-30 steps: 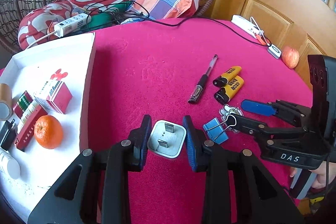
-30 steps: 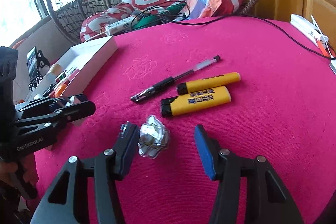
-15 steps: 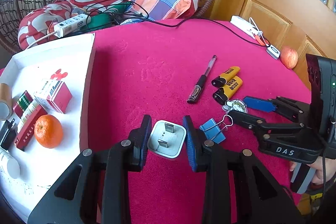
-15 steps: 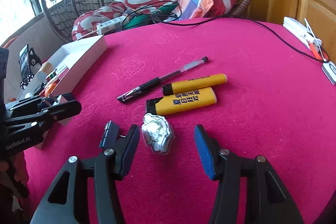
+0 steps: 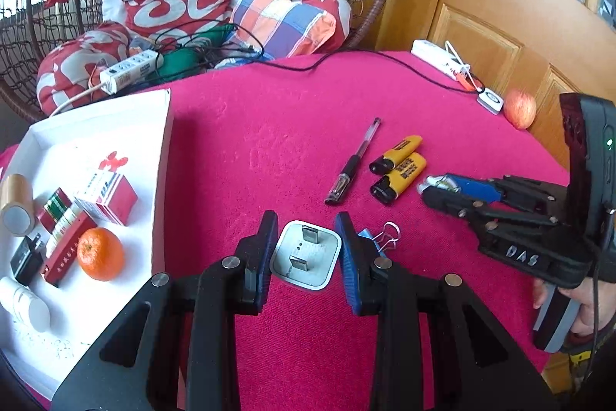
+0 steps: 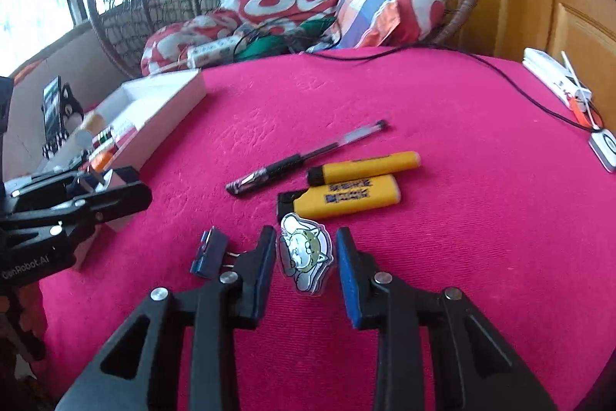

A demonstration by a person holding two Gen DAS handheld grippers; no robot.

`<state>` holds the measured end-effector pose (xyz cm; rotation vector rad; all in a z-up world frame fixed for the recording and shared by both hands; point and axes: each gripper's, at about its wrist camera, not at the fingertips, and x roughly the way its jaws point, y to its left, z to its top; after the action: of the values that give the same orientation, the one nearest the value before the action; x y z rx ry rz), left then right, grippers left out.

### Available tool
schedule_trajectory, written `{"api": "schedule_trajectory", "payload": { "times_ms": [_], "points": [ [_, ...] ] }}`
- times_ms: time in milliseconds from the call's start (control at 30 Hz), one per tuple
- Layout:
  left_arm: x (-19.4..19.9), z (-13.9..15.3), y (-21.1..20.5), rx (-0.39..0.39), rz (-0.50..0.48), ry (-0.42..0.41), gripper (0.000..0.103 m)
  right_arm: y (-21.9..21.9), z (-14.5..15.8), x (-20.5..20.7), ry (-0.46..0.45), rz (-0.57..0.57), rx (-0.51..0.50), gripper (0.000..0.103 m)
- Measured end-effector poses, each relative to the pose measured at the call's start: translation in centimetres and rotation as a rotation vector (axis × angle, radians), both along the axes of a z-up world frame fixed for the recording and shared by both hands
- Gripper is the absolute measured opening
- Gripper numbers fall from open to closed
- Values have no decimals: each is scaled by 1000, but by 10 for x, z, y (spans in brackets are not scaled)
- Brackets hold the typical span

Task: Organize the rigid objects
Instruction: 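Grasp the cartoon sticker and blue binder clip with the right gripper, then carry the white charger and sticker toward the white tray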

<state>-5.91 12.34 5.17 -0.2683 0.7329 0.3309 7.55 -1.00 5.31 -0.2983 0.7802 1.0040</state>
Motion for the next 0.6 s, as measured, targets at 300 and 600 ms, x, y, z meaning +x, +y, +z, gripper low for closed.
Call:
{"api": "schedule_trajectory", "payload": {
  "times_ms": [300, 600],
  "points": [
    [-18, 24, -2, 22, 11, -72, 30, -21, 57, -14, -85, -21, 141, 31],
    [-45, 41, 8, 25, 53, -133, 30, -15, 81, -34, -119, 4, 195, 31]
  ]
}}
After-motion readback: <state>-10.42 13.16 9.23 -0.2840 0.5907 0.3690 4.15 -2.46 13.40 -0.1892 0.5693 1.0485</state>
